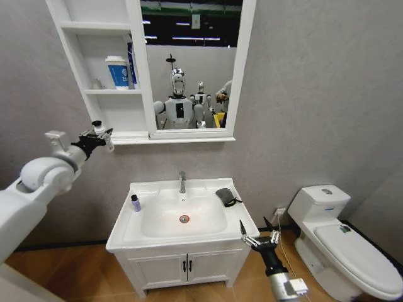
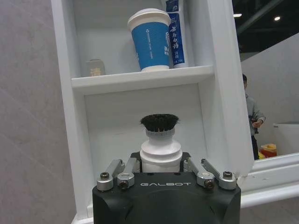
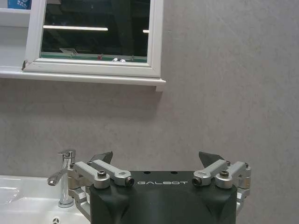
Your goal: Move facial cleanser and shampoo from washbasin to cabinet, then wipe washbasin with towel.
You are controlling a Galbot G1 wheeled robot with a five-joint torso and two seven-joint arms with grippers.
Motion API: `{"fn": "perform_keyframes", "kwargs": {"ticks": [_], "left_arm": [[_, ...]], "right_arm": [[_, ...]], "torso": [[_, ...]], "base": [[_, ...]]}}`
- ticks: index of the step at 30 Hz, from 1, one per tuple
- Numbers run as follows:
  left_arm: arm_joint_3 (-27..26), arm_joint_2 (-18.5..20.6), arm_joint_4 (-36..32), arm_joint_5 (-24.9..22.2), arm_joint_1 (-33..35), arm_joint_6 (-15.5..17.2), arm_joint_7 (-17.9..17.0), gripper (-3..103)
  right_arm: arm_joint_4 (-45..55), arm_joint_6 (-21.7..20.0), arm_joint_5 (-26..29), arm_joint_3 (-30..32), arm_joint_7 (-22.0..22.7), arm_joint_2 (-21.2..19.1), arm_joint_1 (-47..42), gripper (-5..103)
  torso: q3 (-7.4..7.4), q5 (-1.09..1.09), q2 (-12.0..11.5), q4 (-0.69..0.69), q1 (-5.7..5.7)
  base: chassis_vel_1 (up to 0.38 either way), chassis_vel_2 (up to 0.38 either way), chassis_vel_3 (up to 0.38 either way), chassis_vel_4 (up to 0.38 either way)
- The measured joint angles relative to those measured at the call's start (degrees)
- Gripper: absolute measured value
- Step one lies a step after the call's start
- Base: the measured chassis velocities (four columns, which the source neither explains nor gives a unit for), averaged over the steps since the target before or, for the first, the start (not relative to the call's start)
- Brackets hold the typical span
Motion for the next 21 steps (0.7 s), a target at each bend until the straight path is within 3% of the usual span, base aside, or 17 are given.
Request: {"fn": "perform_keyframes", "kwargs": {"ticks": [1, 3, 6, 8, 9, 14, 21], "left_arm": [[5.68, -1.19, 3.88, -0.47, -7.50, 2.09, -0.10, 35], [7.16, -1.69, 5.01, -0.62, -9.57, 2.73, -0.15, 35], [14.23, -5.11, 11.63, -1.77, -20.48, 7.09, -1.94, 35], [15.10, -5.74, 12.57, -2.04, -21.86, 7.48, -2.09, 35], [17.92, -7.93, 15.93, -2.52, -25.94, 8.23, -2.42, 35], [23.26, -13.28, 24.46, -2.57, -32.66, 9.88, -3.35, 35], [24.25, -16.93, 30.32, -0.58, -33.94, 10.41, -4.39, 35]], "right_arm": [[0.05, 0.10, 0.22, 0.41, -0.10, 0.05, -0.26, 100], [0.05, 0.15, 0.29, 0.49, -0.13, 0.07, -0.34, 100], [0.06, 0.42, 0.67, 0.93, -0.24, 0.12, -0.67, 100], [0.06, 0.45, 0.73, 0.97, -0.25, 0.12, -0.67, 100], [0.05, 0.48, 0.89, 1.06, -0.26, 0.13, -0.66, 100], [-0.24, 0.56, 1.28, 1.37, -0.27, 0.17, -0.53, 100], [-0.59, 0.75, 1.82, 2.13, -0.27, 0.15, -0.50, 100]], "torso": [[0.00, 0.00, 0.00, 0.01, 0.00], [0.00, 0.00, 0.00, 0.01, 0.00], [0.00, 0.01, 0.00, 0.01, 0.00], [0.00, 0.02, 0.00, 0.01, 0.00], [0.00, 0.02, 0.00, 0.00, 0.00], [0.00, 0.02, 0.00, -0.01, 0.01], [0.00, -0.01, 0.00, 0.01, 0.01]], "base": [[0.000, 0.000, 0.000, 0.000], [0.000, 0.000, 0.000, 0.000], [0.000, 0.000, 0.000, 0.000], [0.000, 0.000, 0.000, 0.000], [0.000, 0.000, 0.000, 0.000], [0.000, 0.000, 0.000, 0.000], [0.000, 0.000, 0.000, 0.000]]}}
